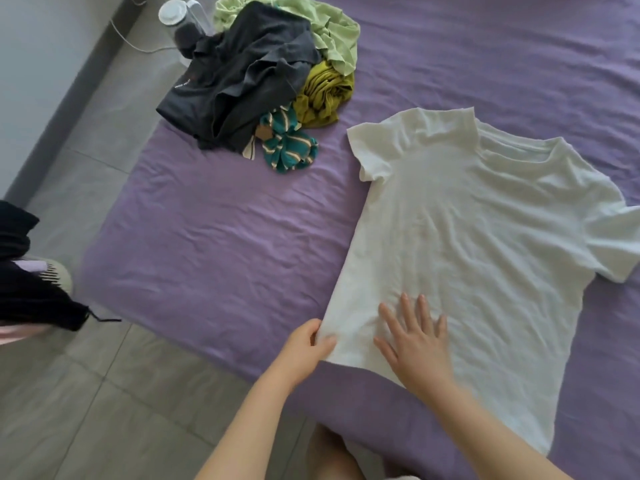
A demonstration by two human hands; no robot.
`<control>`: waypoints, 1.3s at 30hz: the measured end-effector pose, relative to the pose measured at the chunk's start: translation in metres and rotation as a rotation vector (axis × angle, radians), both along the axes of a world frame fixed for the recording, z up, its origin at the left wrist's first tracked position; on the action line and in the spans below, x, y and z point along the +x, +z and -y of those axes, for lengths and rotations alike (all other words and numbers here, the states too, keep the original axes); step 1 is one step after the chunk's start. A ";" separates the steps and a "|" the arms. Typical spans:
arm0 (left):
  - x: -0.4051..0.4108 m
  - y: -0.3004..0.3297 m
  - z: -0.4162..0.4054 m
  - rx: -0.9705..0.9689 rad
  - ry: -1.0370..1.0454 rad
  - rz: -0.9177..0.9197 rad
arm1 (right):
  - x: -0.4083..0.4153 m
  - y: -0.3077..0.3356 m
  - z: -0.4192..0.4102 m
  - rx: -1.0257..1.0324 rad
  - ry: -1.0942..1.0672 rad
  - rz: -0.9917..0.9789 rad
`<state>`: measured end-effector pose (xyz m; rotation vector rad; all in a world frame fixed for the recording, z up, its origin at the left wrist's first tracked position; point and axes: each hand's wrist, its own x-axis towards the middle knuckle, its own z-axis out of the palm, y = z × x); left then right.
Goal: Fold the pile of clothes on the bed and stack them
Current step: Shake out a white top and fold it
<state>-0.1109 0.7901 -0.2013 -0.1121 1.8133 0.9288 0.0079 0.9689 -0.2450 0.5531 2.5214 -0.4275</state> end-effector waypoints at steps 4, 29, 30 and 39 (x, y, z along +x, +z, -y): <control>0.006 -0.008 0.016 -0.212 0.170 -0.162 | 0.009 -0.004 0.013 -0.028 -0.009 0.025; 0.099 -0.030 -0.133 -0.107 -1.603 -0.745 | 0.153 0.029 -0.069 -0.122 -1.450 -0.289; 0.099 -0.029 -0.137 -0.120 -1.603 -0.747 | 0.155 0.030 -0.071 -0.123 -1.440 -0.310; 0.099 -0.026 -0.173 -0.389 -1.638 -0.654 | 0.164 0.027 -0.067 0.087 -1.095 -0.034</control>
